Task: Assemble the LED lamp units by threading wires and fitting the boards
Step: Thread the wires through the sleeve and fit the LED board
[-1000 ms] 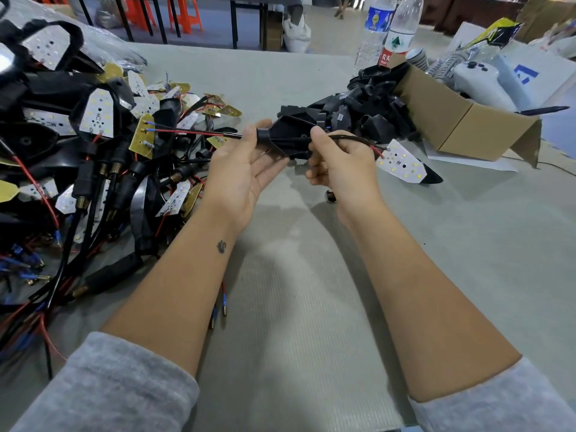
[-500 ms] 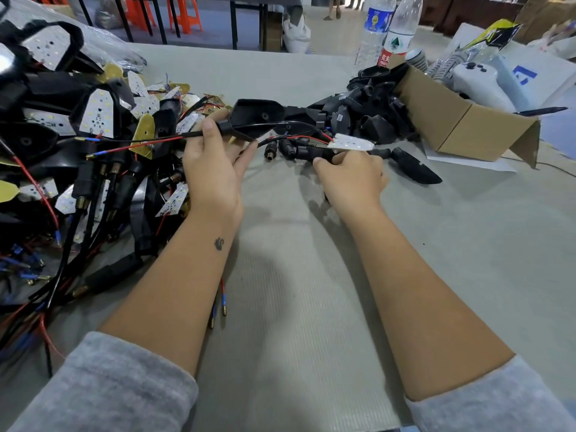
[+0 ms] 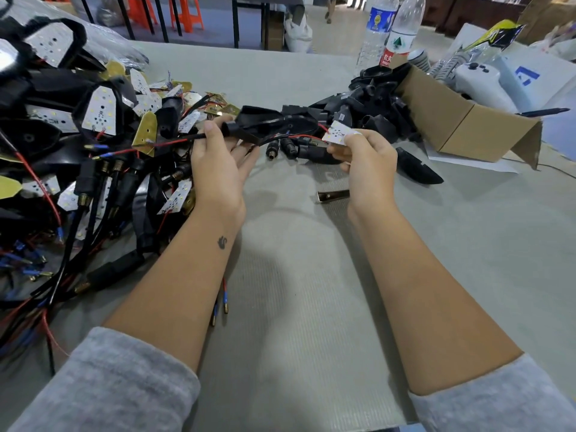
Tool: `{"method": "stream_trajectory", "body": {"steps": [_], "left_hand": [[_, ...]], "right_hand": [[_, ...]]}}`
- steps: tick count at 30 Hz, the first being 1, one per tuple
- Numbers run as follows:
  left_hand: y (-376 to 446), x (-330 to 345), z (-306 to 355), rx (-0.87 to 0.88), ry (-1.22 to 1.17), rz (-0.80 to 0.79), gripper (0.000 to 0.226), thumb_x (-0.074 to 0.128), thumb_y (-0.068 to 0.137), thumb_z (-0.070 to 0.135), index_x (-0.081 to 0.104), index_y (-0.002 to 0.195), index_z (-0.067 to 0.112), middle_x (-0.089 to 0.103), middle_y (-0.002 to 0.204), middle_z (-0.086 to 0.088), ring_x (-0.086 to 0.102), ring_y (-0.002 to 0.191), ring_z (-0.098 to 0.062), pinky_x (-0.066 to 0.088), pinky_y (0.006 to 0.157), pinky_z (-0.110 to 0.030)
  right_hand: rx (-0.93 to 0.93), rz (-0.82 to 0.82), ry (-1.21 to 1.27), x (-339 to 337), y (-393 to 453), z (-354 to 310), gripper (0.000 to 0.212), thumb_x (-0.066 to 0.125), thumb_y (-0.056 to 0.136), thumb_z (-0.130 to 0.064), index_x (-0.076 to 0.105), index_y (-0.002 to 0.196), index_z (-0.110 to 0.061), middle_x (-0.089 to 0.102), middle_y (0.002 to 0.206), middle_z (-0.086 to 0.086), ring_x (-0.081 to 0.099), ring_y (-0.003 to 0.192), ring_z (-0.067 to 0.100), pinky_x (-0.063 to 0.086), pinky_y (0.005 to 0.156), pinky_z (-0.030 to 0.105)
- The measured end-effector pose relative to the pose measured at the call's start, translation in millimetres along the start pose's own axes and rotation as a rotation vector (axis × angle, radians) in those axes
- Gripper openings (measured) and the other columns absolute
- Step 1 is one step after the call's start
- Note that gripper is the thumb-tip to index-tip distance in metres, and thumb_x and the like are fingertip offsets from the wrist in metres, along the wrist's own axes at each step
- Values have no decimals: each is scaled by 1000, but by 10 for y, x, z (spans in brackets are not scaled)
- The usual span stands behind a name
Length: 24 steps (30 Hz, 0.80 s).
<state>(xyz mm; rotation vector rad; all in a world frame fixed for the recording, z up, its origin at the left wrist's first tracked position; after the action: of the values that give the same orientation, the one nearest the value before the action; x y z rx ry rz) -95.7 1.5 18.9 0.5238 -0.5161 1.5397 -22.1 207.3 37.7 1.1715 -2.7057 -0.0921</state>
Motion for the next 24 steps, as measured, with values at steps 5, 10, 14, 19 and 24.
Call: {"method": "stream_trajectory", "body": {"steps": [5, 10, 14, 19, 24], "left_hand": [[1, 29, -39, -40, -7, -15, 22, 37, 105, 31, 54, 100, 18, 71, 100, -6, 73, 87, -16, 59, 79, -31], [5, 72, -73, -66, -25, -75, 18, 44, 103, 32, 55, 100, 18, 73, 102, -7, 72, 96, -21, 58, 84, -35], [-33, 162, -90, -66, 17, -166, 18, 44, 103, 24, 59, 98, 16, 72, 98, -7, 72, 94, -20, 58, 83, -34], [-94, 271, -139, -65, 136, -294, 21, 44, 101, 6, 59, 108, 19, 69, 98, -3, 70, 89, -13, 55, 92, -33], [-112, 303, -201, -96, 202, -327, 24, 40, 103, 10, 63, 103, 18, 73, 84, 4, 71, 83, -9, 56, 88, -31]], "right_hand": [[-8, -75, 34, 78, -41, -30, 21, 47, 84, 0, 61, 76, -14, 66, 70, 5, 60, 60, 11, 41, 54, 14], [-25, -147, -151, 171, -70, -8, 17, 47, 80, 1, 61, 74, -7, 56, 56, 0, 47, 58, 13, 37, 57, 23], [-60, -211, -213, 242, -104, -7, 17, 48, 80, 2, 56, 66, -3, 47, 61, 3, 38, 55, 12, 33, 53, 22], [-55, -285, -147, 305, -127, -13, 21, 48, 82, 2, 57, 65, -5, 43, 52, -2, 36, 47, 10, 29, 45, 18], [-97, -295, -200, 339, -121, -3, 30, 51, 90, -4, 55, 61, -14, 47, 50, -11, 41, 47, 7, 35, 49, 17]]}}
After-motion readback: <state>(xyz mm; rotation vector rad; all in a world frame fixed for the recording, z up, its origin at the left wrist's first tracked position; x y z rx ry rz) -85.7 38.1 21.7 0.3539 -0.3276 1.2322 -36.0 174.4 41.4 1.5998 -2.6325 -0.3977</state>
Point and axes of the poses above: each hand's wrist, its own y-axis towards the middle knuckle, its own x-axis out of the palm, z = x × y, the point moved 8 cm from there along y, towards the middle knuckle
